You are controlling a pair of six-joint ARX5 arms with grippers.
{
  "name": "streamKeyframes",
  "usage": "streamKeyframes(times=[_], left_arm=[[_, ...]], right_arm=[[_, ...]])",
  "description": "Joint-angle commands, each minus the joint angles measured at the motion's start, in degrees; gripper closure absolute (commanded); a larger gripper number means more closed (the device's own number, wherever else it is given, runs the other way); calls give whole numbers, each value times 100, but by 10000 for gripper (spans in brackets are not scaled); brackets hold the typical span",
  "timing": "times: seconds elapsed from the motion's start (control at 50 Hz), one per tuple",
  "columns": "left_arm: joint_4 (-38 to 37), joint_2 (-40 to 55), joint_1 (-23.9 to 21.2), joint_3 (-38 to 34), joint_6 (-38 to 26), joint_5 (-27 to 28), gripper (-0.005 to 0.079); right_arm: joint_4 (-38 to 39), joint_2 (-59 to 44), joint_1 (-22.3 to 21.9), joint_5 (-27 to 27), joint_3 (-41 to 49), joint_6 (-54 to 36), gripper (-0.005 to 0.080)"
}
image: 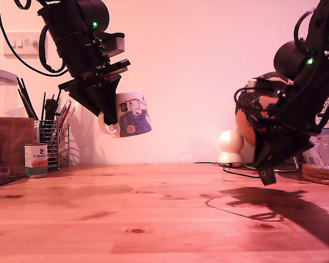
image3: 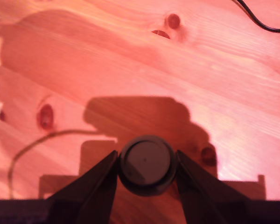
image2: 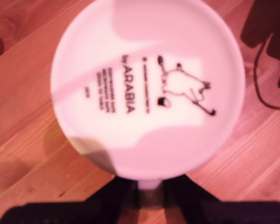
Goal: Lift the coffee cup and remove the coffee capsule that is hidden under it
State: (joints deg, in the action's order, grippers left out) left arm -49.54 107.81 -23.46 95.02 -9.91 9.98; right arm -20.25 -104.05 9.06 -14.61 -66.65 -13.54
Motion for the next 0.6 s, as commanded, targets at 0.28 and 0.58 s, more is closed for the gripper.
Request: streamKeyframes(times=[0.28, 0.58], left_arm=[[125, -251, 9, 68, -48, 28, 763], [146, -251, 7, 68, -46, 31, 763]], right_arm=[[-83, -223, -24, -42, -9, 11, 609], [-155, -295, -22, -39, -9, 24, 493]])
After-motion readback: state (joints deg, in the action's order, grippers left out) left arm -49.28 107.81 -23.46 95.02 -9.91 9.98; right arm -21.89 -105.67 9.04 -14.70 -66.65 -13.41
